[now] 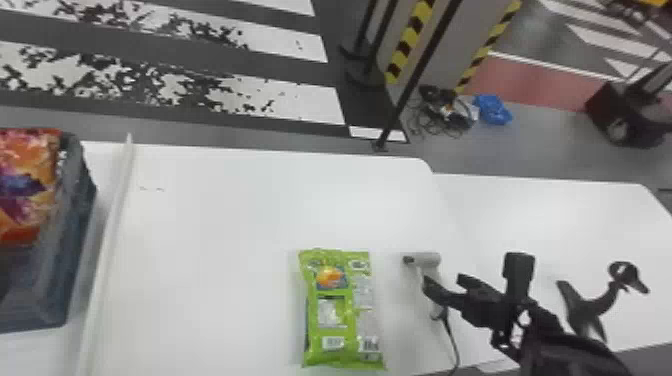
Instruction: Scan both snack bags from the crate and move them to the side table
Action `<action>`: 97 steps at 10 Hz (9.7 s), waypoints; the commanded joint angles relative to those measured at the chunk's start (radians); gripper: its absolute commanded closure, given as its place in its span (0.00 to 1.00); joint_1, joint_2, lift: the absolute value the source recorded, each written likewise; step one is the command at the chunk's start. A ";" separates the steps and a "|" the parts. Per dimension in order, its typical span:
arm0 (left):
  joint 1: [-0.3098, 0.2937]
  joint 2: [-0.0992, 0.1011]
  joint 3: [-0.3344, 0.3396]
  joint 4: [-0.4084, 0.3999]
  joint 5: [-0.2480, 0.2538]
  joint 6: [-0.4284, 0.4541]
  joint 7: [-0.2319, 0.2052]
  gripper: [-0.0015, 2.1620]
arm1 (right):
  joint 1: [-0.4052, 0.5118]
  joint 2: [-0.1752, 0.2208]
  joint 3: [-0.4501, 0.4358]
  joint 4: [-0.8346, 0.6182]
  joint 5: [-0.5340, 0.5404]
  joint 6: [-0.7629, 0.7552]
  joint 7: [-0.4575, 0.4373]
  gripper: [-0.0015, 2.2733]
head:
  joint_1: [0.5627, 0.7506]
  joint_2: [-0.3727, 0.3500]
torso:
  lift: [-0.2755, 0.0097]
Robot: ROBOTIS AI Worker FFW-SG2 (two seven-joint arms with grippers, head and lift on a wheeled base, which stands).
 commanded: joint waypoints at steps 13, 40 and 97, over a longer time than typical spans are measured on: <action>0.009 -0.003 -0.008 -0.029 -0.008 0.000 0.009 0.04 | 0.140 0.076 -0.146 -0.230 -0.116 0.138 -0.012 0.99 | 0.70 0.03 | 0.86; -0.027 -0.003 -0.039 0.007 -0.001 -0.034 0.018 0.04 | 0.616 0.303 0.004 -0.735 -0.262 0.337 0.003 0.99 | 0.70 0.34 | 0.86; -0.005 -0.027 -0.028 -0.012 -0.045 -0.101 0.017 0.04 | -0.136 -0.115 0.271 -0.043 0.055 0.619 0.535 0.04 | 0.70 0.33 | 0.86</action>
